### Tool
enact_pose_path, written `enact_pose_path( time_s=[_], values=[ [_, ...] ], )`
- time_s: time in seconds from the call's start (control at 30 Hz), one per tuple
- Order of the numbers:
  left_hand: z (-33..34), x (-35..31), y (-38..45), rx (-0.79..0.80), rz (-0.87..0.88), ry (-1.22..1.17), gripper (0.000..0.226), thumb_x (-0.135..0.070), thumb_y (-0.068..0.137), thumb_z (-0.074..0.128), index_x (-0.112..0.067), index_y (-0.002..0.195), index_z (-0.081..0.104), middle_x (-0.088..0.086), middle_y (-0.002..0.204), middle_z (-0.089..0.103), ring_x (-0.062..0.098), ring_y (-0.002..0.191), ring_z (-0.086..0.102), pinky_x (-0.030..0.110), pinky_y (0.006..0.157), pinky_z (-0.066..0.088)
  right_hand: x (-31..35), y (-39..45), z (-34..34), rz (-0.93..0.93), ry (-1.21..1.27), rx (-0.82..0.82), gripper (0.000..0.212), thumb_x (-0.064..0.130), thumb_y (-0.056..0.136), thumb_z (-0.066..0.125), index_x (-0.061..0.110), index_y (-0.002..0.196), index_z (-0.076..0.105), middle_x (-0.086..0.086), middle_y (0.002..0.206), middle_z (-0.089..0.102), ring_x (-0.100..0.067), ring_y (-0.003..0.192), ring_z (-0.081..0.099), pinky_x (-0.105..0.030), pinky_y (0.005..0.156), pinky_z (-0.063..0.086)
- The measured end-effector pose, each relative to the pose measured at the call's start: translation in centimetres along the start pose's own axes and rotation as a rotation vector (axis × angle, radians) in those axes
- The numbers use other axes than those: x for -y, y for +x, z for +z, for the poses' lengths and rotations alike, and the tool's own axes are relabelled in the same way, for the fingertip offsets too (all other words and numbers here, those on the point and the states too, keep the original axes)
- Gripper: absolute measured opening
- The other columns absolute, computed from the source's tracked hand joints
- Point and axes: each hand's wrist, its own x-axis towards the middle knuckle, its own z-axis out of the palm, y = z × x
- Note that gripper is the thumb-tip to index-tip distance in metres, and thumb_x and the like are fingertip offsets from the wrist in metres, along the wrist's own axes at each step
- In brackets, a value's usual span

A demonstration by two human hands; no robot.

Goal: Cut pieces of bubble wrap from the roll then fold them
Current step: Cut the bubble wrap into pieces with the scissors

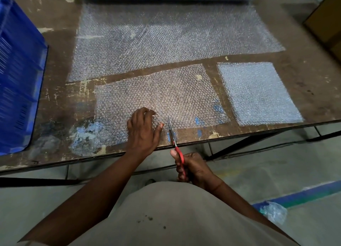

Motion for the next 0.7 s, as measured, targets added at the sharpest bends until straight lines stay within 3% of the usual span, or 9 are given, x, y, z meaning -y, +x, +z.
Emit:
enact_pose_path(
  time_s=[0.17, 0.7],
  values=[
    [-0.09, -0.11, 0.01, 0.005, -0.002, 0.029, 0.043, -0.042, 0.103, 0.064, -0.016, 0.136, 0.056, 0.01, 0.141, 0.049, 0.033, 0.134, 0.046, 0.051, 0.106, 0.038, -0.1, 0.02, 0.35, 0.003, 0.04, -0.012, 0.05, 0.046, 0.057, 0.095, 0.013, 0.058, 0.057, -0.008, 0.053, 0.043, -0.018, 0.039, 0.037, -0.023, 0.046, 0.034],
    [-0.06, -0.25, 0.03, 0.014, 0.012, 0.035, 0.041, -0.043, 0.104, 0.06, -0.018, 0.136, 0.056, 0.009, 0.142, 0.048, 0.032, 0.133, 0.046, 0.052, 0.104, 0.039, 0.36, 0.3, -0.45, 0.012, 0.017, -0.01, 0.055, 0.054, 0.068, 0.094, 0.017, 0.056, 0.054, -0.007, 0.056, 0.04, -0.016, 0.042, 0.032, -0.024, 0.05, 0.034]
  ],
)
